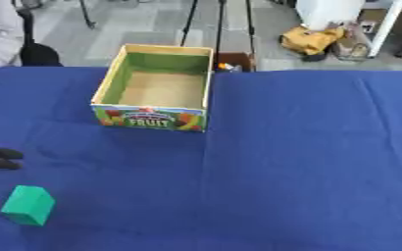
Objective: Pick up objects on the table and place them in the box.
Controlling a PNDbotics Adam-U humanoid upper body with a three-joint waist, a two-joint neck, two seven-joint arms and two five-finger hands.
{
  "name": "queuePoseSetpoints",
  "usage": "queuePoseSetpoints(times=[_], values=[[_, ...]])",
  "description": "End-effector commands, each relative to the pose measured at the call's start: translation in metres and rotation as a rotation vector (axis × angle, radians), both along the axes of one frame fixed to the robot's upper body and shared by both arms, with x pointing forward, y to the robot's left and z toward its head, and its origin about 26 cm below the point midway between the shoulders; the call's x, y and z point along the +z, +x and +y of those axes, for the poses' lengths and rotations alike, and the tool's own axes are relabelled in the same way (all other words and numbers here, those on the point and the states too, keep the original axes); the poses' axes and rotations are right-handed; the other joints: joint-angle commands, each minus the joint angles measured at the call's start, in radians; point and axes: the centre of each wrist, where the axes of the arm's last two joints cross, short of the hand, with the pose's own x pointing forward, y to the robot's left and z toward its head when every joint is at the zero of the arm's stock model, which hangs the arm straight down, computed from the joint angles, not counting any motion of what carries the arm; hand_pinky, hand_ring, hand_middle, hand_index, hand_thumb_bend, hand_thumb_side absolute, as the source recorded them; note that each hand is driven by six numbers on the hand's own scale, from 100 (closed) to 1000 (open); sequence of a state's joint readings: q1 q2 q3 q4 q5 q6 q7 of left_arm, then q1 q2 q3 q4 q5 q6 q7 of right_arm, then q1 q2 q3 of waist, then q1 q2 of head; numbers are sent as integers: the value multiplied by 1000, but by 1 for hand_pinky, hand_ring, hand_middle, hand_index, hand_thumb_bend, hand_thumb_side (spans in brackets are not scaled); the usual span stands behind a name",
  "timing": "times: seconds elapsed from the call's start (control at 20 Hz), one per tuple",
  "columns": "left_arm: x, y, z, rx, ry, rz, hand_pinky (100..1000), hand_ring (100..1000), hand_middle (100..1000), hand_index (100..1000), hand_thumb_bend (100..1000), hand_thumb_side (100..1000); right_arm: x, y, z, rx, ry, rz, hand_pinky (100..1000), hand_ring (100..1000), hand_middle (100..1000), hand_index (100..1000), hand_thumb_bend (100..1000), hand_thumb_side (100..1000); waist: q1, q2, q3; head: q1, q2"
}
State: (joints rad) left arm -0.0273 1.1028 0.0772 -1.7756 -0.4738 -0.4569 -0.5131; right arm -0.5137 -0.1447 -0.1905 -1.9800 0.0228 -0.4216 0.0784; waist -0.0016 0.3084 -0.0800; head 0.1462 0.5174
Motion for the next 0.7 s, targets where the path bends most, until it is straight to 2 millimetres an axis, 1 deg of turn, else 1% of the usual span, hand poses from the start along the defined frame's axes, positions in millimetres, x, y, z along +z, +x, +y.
queuePoseSetpoints(times=[0.05,0.25,0.3,0.35,0.55,0.7], values=[[13,3,3,-7,75,5,881,964,982,1000,452,1000,8,-4,-2,2,-10,-31,845,898,490,841,100,768,2,-14,0,6,-11],[9,7,5,-7,108,37,872,961,982,1000,463,1000,8,-4,-1,4,-7,-31,845,898,489,842,100,764,1,-13,-5,12,-12],[9,8,5,-4,114,41,869,960,980,1000,442,1000,8,-4,-1,5,-7,-30,845,898,489,842,100,765,1,-13,-6,14,-13],[8,9,6,-2,117,43,869,960,980,1000,459,1000,8,-4,-1,6,-7,-30,845,898,489,842,100,764,1,-12,-7,15,-13],[9,13,6,-1,126,35,857,951,960,1000,447,1000,7,-4,0,9,-7,-29,846,899,488,841,100,758,1,-12,-10,21,-14],[10,16,7,4,124,24,851,934,924,1000,442,1000,7,-4,0,10,-9,-26,847,900,486,837,100,753,2,-11,-12,25,-13]])
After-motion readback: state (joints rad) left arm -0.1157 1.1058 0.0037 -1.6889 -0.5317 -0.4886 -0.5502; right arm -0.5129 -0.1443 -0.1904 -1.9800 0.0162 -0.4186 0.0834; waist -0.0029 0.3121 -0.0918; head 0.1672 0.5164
